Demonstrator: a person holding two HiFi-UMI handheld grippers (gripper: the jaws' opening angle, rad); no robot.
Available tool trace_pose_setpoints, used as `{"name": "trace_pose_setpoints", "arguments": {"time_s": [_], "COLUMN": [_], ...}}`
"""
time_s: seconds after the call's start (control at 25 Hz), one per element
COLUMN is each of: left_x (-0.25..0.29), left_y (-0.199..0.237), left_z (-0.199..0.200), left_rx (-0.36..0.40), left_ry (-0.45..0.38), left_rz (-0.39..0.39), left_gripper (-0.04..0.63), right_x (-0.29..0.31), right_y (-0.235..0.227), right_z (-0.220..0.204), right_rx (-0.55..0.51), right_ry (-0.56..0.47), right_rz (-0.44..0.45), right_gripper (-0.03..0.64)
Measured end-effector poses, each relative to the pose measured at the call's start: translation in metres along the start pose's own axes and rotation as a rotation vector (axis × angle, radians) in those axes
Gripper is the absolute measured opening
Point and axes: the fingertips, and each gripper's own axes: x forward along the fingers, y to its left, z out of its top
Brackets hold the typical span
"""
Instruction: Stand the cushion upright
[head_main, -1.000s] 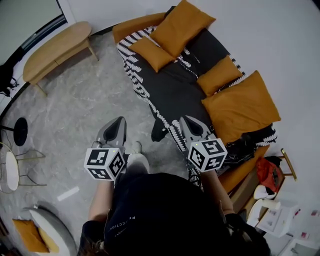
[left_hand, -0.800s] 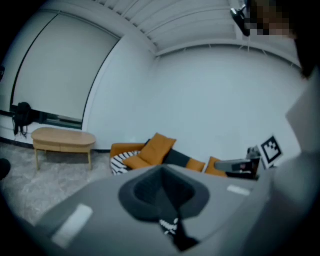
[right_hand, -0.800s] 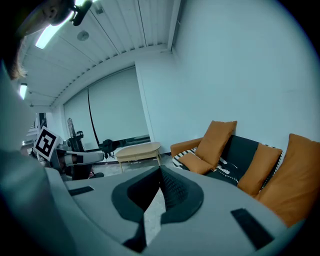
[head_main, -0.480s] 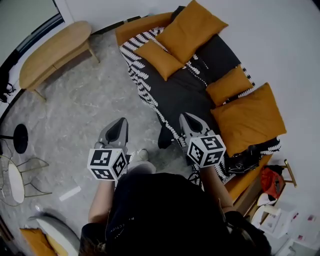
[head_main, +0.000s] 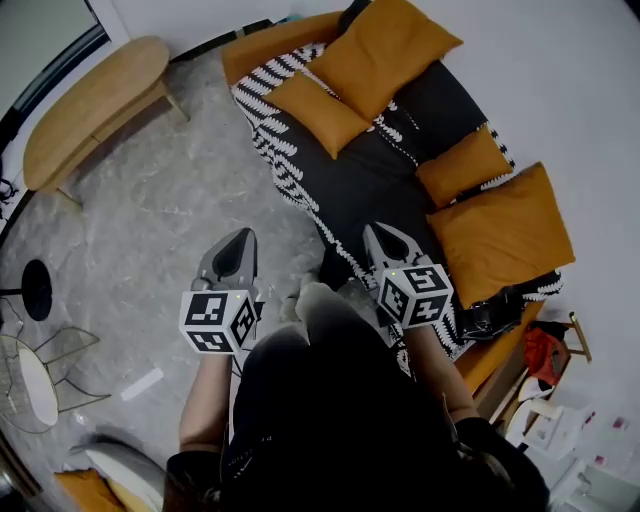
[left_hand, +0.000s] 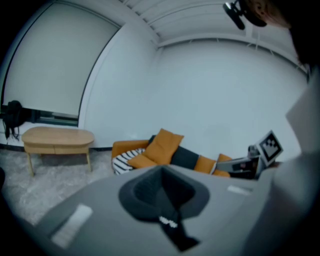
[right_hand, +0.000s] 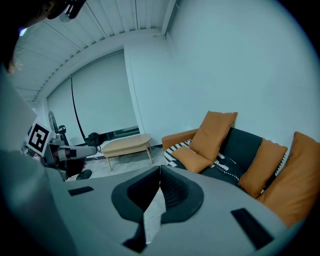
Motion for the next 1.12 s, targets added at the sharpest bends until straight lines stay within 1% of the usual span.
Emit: {"name": "trace_pose_setpoints", "arguments": {"time_s": [0.24,0.4,0.6,0.68,0.92,1.12], "left_x": [0.028,0.057,0.114,0.140,0.204,0.247], "left_y": [0.010,0.023,0.037,0.045,0.054,0.057], "left_z": [-0.002,0.003,0.017,0.018,0.023,0.024], "left_rx": [-0.014,-0.018,-0.016,-0.014,-0.009,0.015], "left_ry": [0.016,0.034,0.038,0.055,0.112,0.146], "left_rz": [-0.008,0.001,0.005,0.003,-0.002,0.003], "left_gripper": [0.009,0.009,0.011,0.011,0.011,0.012], "right_x": [0.036,0.071,0.122,0.147,0.199,0.231], "right_y": [-0.019,-0.035,-0.068,-0.080,-0.116,-0.144], "right_z": [0.006,0.013,0.024,0.024,0.024,0.018], "right_rx": [0.018,0.038,0.059,0.069,0.105,0.140], "right_ry": [0.015,0.029,0.056,0.073,0.125,0.151], "right_rz": [-0.005,0.000,0.002,0.003,0.001,-0.004], "right_gripper": [0.029,0.074,0.130,0.149,0.175,0.204]}}
